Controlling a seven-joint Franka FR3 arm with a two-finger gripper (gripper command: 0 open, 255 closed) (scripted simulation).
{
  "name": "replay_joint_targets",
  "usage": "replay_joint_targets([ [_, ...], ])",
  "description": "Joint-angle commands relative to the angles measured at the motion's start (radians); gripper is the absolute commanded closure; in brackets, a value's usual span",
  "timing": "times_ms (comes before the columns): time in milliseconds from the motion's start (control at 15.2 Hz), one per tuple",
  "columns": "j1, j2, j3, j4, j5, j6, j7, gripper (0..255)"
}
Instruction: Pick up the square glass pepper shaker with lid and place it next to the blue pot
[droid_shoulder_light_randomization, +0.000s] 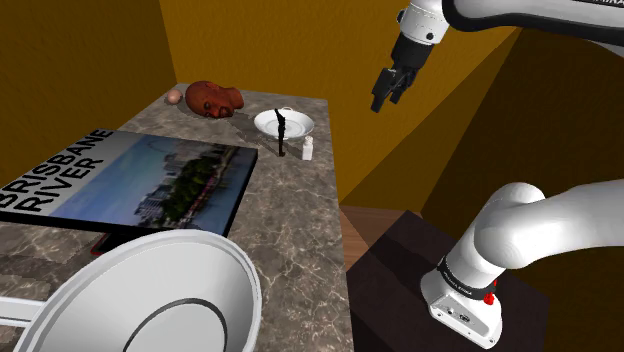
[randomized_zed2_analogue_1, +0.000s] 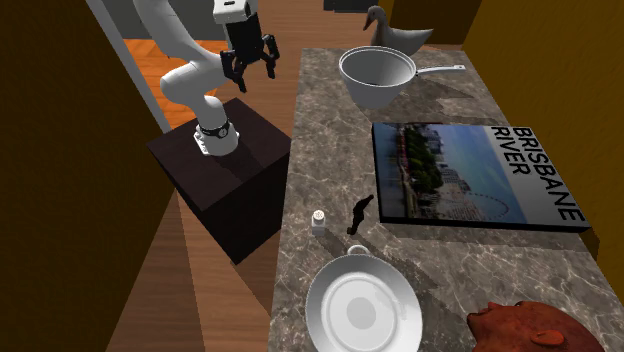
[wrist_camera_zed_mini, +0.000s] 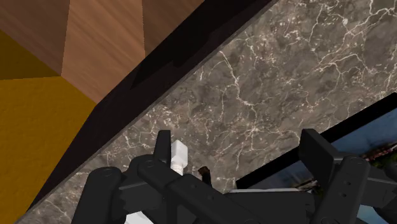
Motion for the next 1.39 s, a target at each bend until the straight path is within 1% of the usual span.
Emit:
replay_joint_targets([
  [0,0.0,0.0,0.0,0.0,0.0,0.0,0.0,0],
  [330,-0.016,0.183,-0.004,0.037,-0.008,0.094,0.007,0],
  [660,-0.03,0.374,-0.007,0.103,-0.017,0.169,0.016,0],
  [990,-0.042,0.571,-0.013,0.196,-0.026,0.222,0.026,0],
  [1320,-0.051,0.77,-0.02,0.316,-0.034,0.25,0.035,0],
])
